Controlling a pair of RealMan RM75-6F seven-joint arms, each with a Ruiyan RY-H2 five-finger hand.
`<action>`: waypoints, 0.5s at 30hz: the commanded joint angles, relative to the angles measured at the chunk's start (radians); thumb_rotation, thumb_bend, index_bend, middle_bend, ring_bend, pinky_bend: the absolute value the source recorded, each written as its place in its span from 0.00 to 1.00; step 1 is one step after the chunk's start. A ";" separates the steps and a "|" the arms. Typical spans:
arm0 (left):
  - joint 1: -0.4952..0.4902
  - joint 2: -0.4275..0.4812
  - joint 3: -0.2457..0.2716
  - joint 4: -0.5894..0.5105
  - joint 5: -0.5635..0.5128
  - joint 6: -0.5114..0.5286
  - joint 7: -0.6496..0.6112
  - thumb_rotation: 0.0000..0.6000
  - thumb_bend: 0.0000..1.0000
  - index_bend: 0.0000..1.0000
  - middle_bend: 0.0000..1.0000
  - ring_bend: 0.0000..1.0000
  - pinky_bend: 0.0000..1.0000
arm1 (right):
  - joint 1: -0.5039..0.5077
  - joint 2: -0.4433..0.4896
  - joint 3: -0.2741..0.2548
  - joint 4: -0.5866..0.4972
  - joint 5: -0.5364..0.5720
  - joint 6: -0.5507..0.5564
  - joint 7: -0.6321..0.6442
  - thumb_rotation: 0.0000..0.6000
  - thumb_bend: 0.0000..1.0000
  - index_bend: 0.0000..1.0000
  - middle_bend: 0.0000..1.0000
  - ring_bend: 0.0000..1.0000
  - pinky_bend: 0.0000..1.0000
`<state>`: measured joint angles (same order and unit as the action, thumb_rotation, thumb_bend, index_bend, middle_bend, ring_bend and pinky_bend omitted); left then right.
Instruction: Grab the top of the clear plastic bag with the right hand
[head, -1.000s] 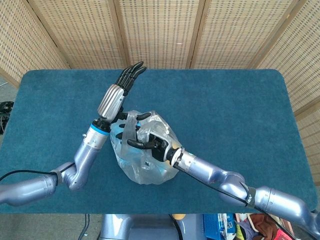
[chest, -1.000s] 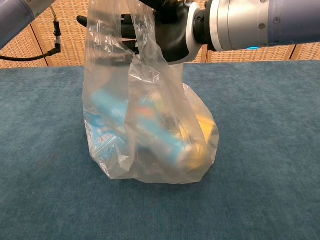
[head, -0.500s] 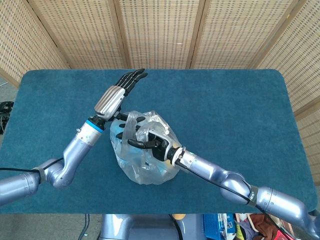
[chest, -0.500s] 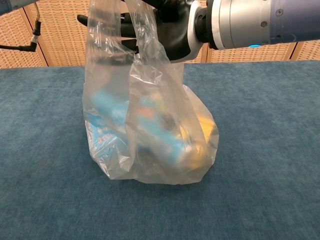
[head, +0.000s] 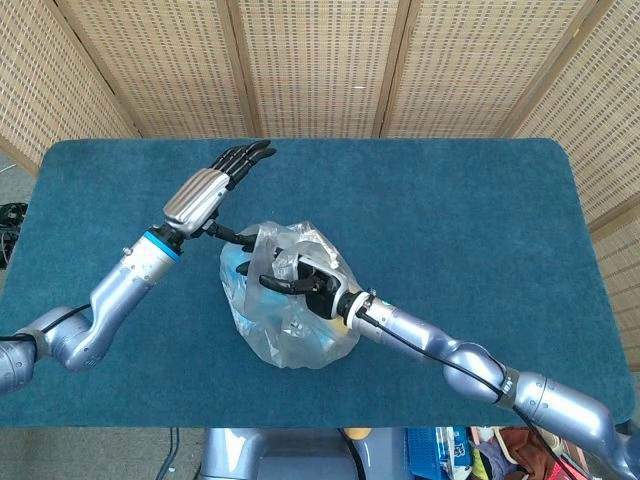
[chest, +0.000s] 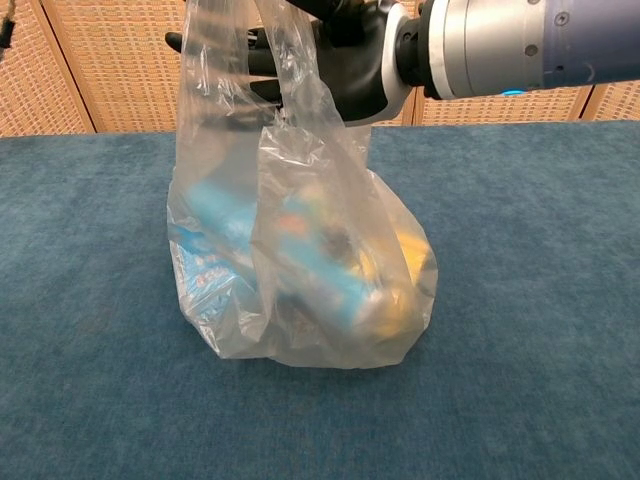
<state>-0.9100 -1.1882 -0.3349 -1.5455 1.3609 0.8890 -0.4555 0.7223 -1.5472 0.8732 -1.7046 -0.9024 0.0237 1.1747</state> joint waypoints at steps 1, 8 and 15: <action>0.010 0.041 0.019 -0.009 0.030 -0.017 -0.028 1.00 0.00 0.00 0.00 0.00 0.00 | -0.004 -0.003 0.005 0.004 0.019 -0.006 -0.024 1.00 0.42 0.19 0.33 0.18 0.11; 0.019 0.133 0.041 -0.035 0.057 -0.065 -0.114 1.00 0.00 0.00 0.00 0.00 0.00 | -0.009 -0.009 0.007 0.020 0.068 -0.011 -0.074 1.00 0.43 0.19 0.33 0.18 0.11; 0.048 0.186 0.055 -0.010 0.098 -0.025 -0.175 1.00 0.00 0.00 0.00 0.00 0.00 | -0.010 -0.009 0.016 0.024 0.117 -0.015 -0.119 1.00 0.44 0.19 0.33 0.18 0.11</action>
<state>-0.8687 -1.0086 -0.2841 -1.5627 1.4532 0.8555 -0.6254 0.7125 -1.5570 0.8868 -1.6805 -0.7906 0.0097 1.0608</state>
